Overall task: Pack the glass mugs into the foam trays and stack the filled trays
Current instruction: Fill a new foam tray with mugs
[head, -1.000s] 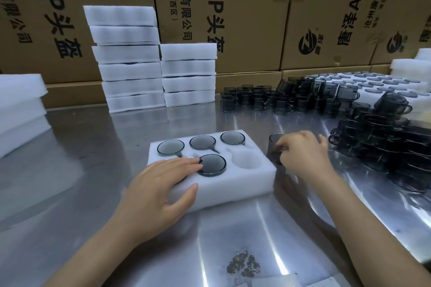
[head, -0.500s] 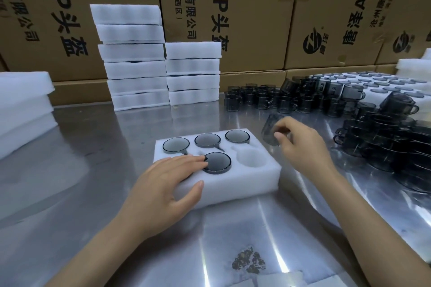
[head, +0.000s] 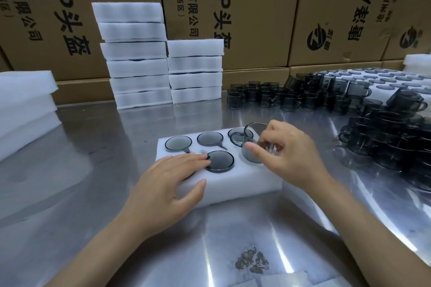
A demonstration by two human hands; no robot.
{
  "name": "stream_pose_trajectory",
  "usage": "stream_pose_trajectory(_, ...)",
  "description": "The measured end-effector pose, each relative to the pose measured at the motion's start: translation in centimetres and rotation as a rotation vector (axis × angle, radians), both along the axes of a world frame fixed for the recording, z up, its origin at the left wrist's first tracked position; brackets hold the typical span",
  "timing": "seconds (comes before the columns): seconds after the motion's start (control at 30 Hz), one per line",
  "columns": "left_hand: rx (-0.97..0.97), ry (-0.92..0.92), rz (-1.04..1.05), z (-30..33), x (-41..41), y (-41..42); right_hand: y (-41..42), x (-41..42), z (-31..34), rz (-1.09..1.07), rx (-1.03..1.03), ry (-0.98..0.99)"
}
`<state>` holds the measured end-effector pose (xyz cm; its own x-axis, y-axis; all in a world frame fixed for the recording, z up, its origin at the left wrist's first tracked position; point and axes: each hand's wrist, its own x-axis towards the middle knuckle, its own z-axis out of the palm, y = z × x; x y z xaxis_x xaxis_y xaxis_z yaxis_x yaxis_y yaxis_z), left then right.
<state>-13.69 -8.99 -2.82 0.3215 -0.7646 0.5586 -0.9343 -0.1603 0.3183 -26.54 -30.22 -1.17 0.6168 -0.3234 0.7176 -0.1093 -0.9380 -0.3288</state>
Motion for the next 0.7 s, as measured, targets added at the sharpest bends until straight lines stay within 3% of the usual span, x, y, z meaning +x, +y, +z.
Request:
stream_pose_trajectory(0.33, -0.005, -0.008, 0.019, 0.0, -0.1, -0.1, 1.4, 0.8, -0.8, -0.060, -0.165, 0.003)
stream_pose_trajectory(0.47, 0.005, -0.013, 0.026, 0.0, -0.1, -0.1, 1.8, 0.5, -0.5, -0.070, -0.076, -0.011)
stream_pose_trajectory(0.6, 0.060, -0.092, 0.012, 0.6, -0.3, 0.0, 1.1, -0.4, 0.5, -0.065, 0.067, -0.234)
stream_pose_trajectory(0.7, 0.111, -0.228, 0.016, 1.1, -1.1, -0.5, 0.0, -1.2, 0.4, -0.022, 0.124, -0.150)
